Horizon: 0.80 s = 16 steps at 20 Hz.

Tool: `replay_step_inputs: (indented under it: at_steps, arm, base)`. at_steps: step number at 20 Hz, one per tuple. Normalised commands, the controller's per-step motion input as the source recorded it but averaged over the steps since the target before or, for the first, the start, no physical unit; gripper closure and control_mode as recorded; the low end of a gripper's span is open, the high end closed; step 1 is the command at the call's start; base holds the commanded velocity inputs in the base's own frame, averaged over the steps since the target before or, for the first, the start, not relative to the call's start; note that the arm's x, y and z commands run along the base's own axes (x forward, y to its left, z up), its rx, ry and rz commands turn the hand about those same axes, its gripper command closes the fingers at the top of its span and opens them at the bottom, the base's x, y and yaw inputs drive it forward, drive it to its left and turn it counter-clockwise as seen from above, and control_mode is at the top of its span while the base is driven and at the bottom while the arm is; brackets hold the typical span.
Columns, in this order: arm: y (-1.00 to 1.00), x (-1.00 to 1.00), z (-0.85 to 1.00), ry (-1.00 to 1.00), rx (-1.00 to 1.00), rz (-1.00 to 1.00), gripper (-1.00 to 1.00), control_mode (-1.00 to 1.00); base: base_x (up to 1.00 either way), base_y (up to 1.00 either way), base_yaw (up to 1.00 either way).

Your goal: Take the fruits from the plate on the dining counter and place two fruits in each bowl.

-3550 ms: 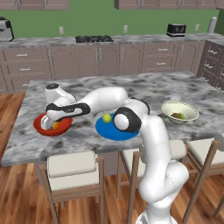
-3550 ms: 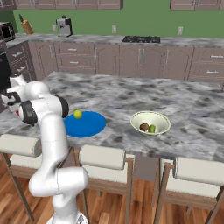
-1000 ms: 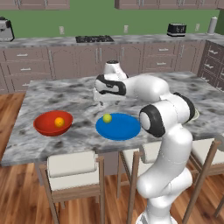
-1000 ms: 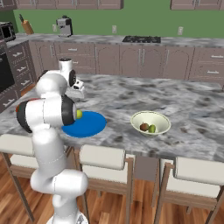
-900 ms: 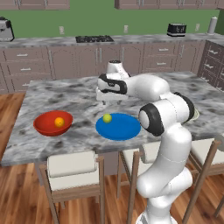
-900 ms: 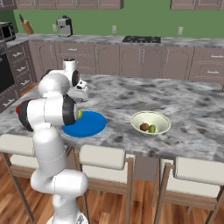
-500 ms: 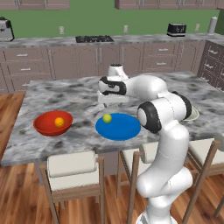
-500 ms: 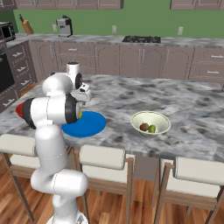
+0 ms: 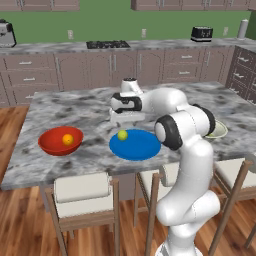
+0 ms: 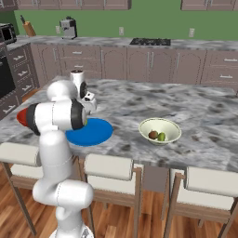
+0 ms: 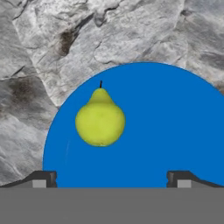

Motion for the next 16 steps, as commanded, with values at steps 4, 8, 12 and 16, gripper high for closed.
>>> replay_step_inputs:
  at_steps: [4,8,12,16]
  arm:
    - [-0.02,0.06,-0.28,0.00,0.00,0.00,-1.00,-1.00]
    - [0.14,0.03,-0.06,0.00,0.00,0.00,-1.00,-1.00]
    - [0.14,0.04,-0.13,0.00,0.00,0.00,-1.00,-1.00]
    - [0.11,0.12,-0.20,0.00,0.00,0.00,-1.00,-1.00]
  base:
    - [0.00,0.00,0.00]
    - [0.00,0.00,0.00]
    - [0.00,0.00,0.00]
    - [0.00,0.00,0.00]
